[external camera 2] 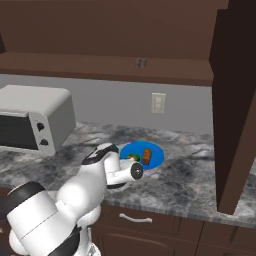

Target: Pick the avocado and bread from the counter and place them on the plate. Then pick the jam from the cabinet and place it next to the plate. Lastly close the cabinet door.

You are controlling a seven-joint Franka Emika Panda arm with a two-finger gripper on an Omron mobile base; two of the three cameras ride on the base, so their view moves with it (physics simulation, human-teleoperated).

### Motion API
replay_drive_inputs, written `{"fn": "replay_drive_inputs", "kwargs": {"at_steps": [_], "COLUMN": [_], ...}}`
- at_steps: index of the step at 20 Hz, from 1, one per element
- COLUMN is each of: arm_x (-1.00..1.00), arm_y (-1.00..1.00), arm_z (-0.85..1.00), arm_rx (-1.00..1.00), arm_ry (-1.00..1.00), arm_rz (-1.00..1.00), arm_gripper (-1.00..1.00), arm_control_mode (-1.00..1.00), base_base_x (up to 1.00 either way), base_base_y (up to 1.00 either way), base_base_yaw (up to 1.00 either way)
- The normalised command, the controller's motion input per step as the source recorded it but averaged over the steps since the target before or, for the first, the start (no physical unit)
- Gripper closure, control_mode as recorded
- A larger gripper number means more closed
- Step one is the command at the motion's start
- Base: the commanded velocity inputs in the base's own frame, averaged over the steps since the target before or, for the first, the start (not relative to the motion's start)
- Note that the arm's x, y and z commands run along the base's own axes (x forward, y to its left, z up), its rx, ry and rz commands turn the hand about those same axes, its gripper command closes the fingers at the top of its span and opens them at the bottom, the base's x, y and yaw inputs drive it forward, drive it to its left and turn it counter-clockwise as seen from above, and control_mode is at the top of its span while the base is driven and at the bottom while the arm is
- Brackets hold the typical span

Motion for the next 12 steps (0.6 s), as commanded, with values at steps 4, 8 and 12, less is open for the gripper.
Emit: {"fn": "replay_drive_inputs", "kwargs": {"at_steps": [4,8,12], "arm_x": [0.13,0.15,0.16], "arm_y": [0.16,0.14,0.11], "arm_z": [-0.32,-0.31,-0.30], "arm_rx": [0.00,0.00,0.00], "arm_ry": [-0.01,0.00,0.00], "arm_rz": [-0.02,-0.02,-0.02], "arm_gripper": [1.00,1.00,1.00], "arm_control_mode": [-1.00,-1.00,-1.00], "base_base_x": [0.00,0.00,0.00], "base_base_y": [0.00,0.00,0.00], "base_base_yaw": [0.00,0.00,0.00]}}
